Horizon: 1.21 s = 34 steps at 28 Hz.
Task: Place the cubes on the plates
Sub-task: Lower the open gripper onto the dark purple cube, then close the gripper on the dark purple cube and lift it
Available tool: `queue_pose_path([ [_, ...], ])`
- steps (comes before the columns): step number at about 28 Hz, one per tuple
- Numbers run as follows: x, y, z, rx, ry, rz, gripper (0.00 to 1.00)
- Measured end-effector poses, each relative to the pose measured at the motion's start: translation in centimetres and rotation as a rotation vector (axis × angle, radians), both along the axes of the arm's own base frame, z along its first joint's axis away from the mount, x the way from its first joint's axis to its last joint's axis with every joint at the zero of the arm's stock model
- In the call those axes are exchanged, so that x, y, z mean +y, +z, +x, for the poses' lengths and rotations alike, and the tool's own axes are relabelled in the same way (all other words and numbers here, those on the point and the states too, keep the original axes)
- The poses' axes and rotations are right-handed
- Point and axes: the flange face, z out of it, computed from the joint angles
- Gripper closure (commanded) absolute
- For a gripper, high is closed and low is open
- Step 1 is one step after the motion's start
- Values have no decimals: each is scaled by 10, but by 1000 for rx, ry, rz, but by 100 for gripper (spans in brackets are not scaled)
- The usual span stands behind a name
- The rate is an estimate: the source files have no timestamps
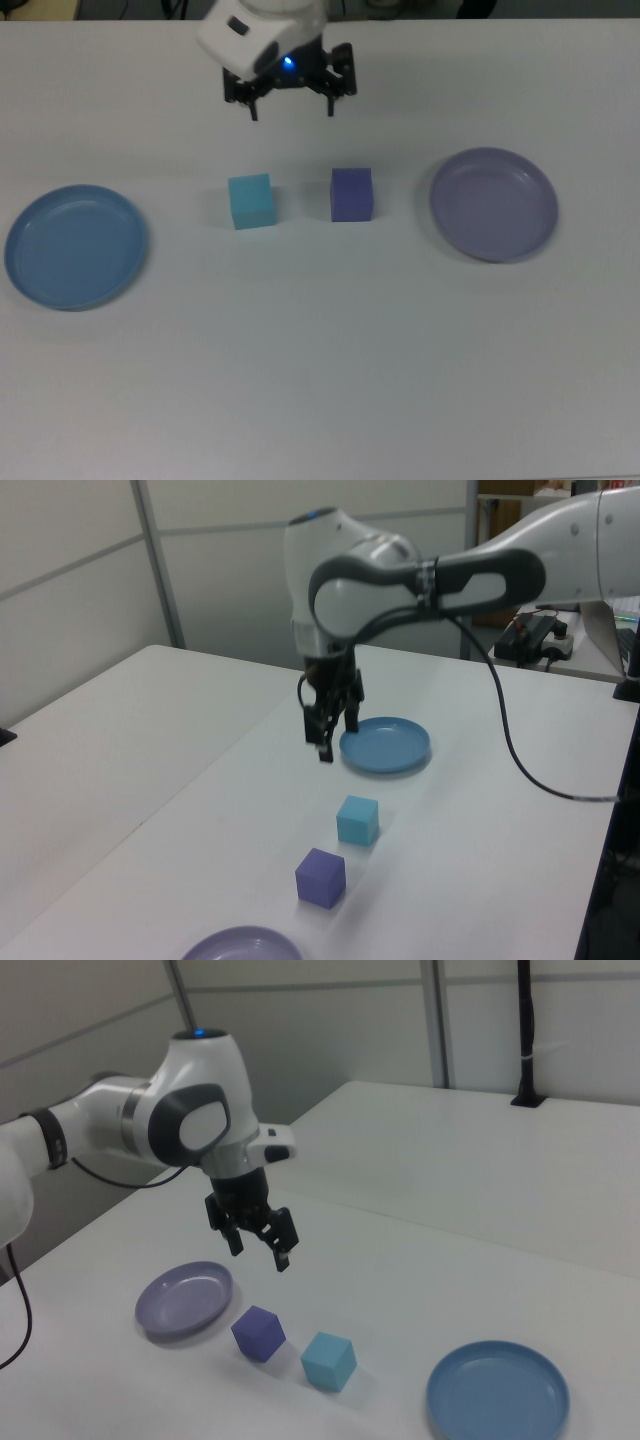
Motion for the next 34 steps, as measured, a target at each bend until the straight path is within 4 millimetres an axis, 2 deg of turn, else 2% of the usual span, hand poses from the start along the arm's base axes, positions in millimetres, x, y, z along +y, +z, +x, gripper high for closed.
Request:
queue_pose_path([
  [8, 50, -53, -8, -18, 18, 3, 0],
  [14, 80, -107, -13, 5, 43, -19, 0],
  [19, 93, -150, -3, -11, 17, -83, 0],
  [23, 97, -175, 0, -4, 5, -113, 0],
  [26, 97, -182, 0, 5, 5, -117, 0],
  [32, 96, -181, 1, 3, 6, -118, 65],
  [34, 96, -182, 1, 1, 13, -127, 65],
])
